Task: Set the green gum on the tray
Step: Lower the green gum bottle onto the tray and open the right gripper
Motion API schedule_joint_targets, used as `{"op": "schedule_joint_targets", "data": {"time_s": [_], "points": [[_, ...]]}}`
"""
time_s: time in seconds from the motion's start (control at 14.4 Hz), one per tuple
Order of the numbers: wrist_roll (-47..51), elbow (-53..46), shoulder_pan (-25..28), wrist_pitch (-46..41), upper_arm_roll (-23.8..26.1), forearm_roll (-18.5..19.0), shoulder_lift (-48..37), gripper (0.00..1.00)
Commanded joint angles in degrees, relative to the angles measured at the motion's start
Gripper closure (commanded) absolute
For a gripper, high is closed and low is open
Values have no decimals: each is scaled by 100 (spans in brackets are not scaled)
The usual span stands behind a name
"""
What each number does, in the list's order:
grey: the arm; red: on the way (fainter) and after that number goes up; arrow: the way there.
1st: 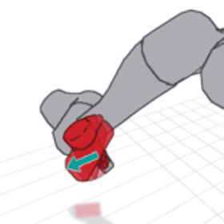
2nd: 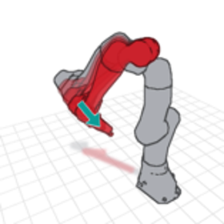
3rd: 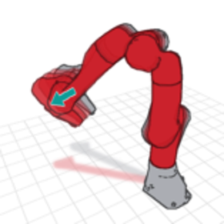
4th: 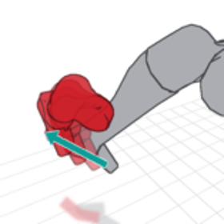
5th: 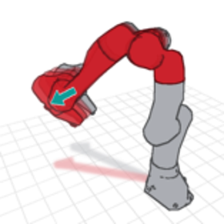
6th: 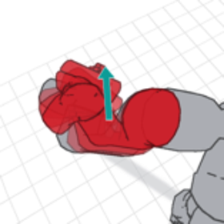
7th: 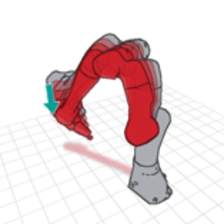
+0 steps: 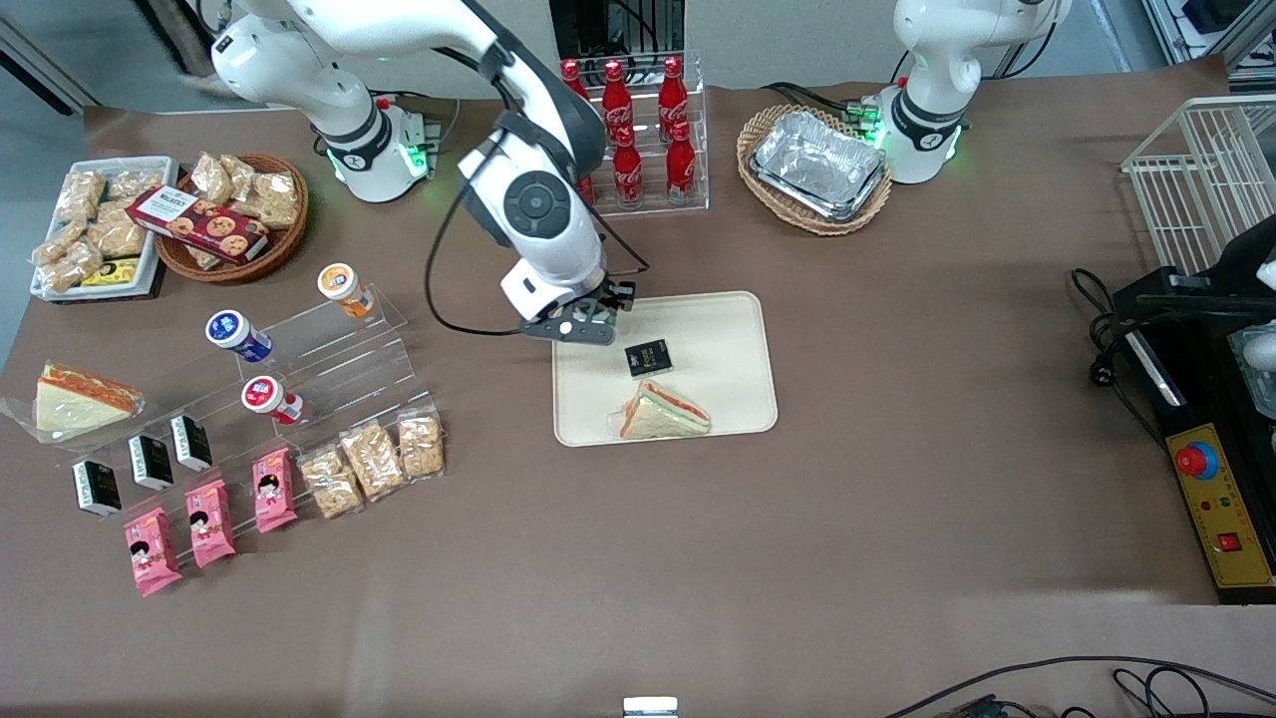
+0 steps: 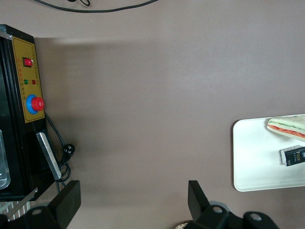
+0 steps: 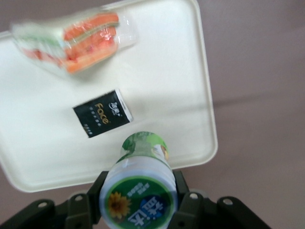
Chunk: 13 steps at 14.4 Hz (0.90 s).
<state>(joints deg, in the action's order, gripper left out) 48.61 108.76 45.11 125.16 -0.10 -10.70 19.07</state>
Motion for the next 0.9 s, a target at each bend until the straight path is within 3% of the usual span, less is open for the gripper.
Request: {"op": "schedule_joint_targets", "data": {"time_s": [0.0, 0.83], "points": [[69, 996, 383, 1245, -77, -125, -45, 48], [-10, 1183, 349, 1652, -165, -81, 413, 46]]}}
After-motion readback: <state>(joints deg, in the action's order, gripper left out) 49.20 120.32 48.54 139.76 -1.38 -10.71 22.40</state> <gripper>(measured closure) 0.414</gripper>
